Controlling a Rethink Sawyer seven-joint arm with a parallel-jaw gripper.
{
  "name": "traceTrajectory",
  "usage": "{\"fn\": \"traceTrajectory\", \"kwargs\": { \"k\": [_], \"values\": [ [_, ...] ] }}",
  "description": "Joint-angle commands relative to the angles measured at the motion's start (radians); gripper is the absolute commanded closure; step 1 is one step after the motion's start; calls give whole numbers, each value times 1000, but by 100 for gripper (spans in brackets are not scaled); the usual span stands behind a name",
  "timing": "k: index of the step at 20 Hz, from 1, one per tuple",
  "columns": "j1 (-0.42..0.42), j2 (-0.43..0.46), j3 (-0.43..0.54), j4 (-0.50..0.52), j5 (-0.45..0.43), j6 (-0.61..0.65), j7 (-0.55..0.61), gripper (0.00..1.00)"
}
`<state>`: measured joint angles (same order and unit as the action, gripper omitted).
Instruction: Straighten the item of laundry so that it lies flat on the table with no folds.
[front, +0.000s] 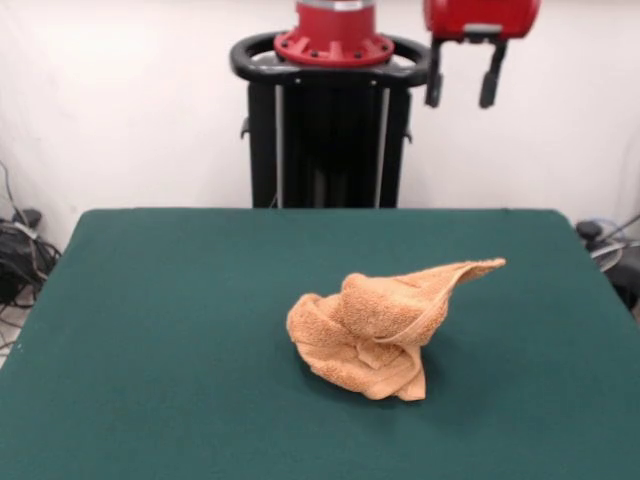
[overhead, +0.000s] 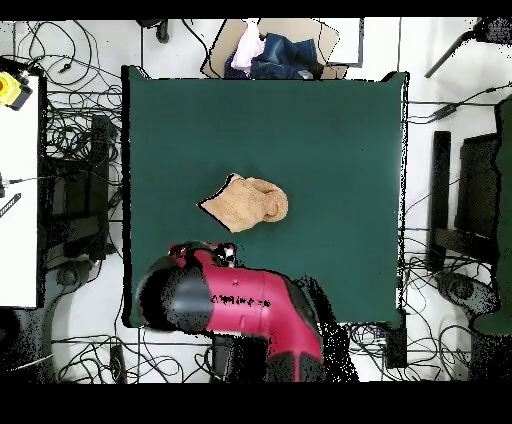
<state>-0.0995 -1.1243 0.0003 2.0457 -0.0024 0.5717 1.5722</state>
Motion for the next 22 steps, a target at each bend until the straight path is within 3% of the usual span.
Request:
{"fn": "traceTrajectory", "kwargs": {
  "k": [1,14,22],
  "values": [
    [-40,144,50,-101,34,48,149,0],
    [-72,226,75,-139,47,7,137,0],
    [-116,274,122,-39,82,-156,160,0]
  ]
}}
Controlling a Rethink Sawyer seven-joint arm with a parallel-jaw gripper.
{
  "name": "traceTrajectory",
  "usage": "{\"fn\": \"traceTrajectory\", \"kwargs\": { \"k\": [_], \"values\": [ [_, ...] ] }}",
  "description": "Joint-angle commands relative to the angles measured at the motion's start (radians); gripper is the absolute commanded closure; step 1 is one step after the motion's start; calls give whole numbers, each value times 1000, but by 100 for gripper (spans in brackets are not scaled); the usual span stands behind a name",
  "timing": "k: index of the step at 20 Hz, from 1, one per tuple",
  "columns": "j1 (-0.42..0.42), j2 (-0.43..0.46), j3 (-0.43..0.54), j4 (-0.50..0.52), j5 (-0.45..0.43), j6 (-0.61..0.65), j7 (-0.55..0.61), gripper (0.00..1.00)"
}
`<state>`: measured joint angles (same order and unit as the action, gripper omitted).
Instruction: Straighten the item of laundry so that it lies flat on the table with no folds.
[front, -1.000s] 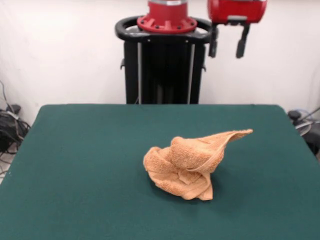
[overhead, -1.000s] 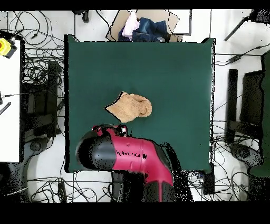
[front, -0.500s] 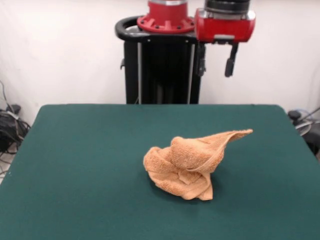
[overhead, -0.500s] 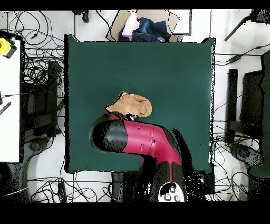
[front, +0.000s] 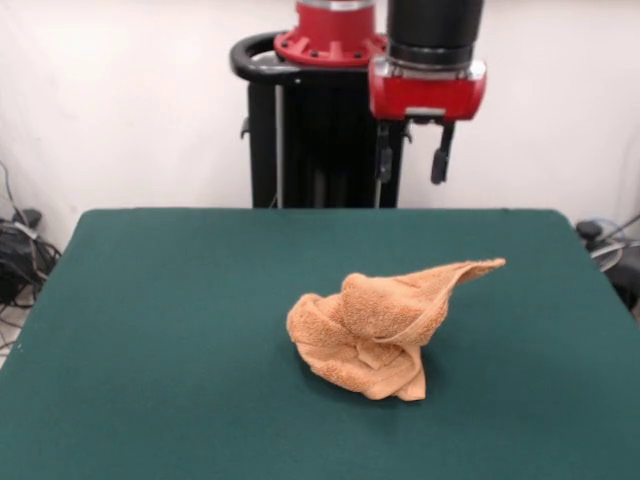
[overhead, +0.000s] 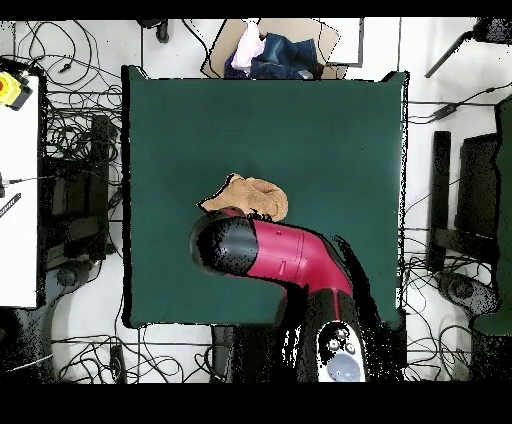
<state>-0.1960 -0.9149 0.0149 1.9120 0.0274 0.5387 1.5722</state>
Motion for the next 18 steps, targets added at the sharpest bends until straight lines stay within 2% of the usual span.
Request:
{"fn": "traceTrajectory", "kwargs": {
  "k": [1,5,18],
  "values": [
    [-15,65,103,97,48,-131,165,0],
    [1,79,98,146,47,-235,215,0],
    [85,95,36,201,79,-354,288,0]
  ]
}}
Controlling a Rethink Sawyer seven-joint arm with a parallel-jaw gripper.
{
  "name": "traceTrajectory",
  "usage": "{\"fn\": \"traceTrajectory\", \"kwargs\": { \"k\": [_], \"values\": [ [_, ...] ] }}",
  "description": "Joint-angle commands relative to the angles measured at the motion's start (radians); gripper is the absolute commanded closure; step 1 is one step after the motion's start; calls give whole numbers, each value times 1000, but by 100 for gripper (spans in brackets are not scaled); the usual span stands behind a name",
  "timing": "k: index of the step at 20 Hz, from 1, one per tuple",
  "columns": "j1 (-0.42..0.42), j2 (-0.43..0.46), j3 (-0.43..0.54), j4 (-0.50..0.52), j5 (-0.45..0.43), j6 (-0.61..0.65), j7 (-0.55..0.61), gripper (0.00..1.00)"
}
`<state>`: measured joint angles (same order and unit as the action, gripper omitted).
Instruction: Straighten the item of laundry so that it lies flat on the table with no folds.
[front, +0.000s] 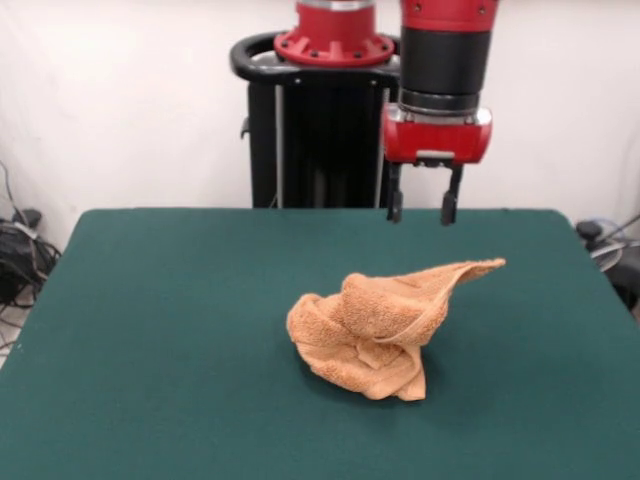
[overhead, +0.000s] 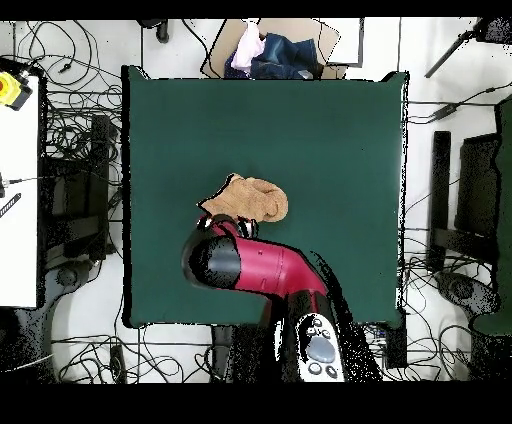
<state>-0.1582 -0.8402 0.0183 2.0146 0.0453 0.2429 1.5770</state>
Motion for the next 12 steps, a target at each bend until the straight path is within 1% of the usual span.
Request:
{"fn": "traceTrajectory", "kwargs": {
  "k": [1,4,7,12],
  "values": [
    [57,16,23,100,65,-59,290,0],
    [95,3,-7,125,84,-79,324,0],
    [108,9,-6,147,103,-108,347,0],
    [78,15,17,132,115,-80,307,0]
  ]
}}
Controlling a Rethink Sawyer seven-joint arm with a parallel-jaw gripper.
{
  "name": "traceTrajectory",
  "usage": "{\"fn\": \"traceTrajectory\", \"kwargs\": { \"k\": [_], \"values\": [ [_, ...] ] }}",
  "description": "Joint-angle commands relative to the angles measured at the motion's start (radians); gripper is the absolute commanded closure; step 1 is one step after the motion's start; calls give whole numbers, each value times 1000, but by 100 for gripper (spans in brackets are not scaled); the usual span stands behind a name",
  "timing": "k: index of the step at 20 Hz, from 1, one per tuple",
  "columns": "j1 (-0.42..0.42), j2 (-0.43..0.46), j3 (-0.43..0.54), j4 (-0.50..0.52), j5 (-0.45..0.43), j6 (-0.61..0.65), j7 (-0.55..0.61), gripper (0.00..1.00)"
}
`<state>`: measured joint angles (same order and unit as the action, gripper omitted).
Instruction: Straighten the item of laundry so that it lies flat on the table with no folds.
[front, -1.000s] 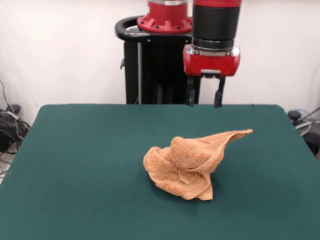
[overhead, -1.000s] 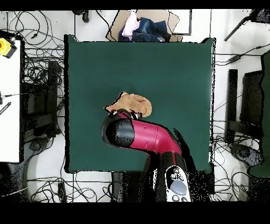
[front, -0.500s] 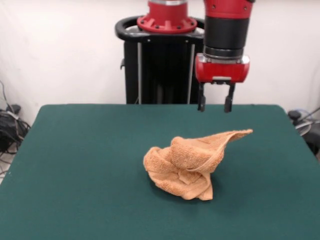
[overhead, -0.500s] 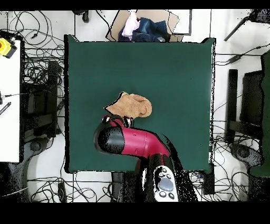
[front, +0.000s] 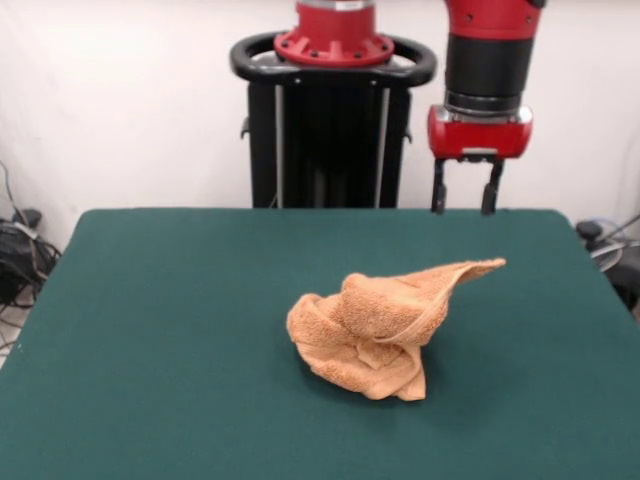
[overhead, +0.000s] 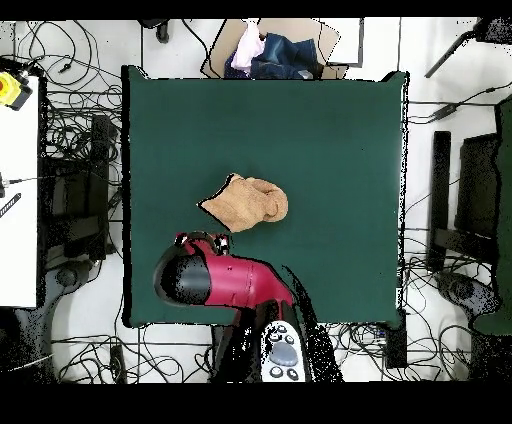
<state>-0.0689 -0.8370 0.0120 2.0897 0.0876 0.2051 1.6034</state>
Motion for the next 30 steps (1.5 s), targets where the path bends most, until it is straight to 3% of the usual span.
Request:
{"fn": "traceTrajectory", "kwargs": {
  "k": [1,10,30],
  "values": [
    [-16,18,26,46,75,-36,271,0],
    [39,93,-48,-215,107,183,233,0],
    [74,349,-100,-647,172,404,285,0]
  ]
}}
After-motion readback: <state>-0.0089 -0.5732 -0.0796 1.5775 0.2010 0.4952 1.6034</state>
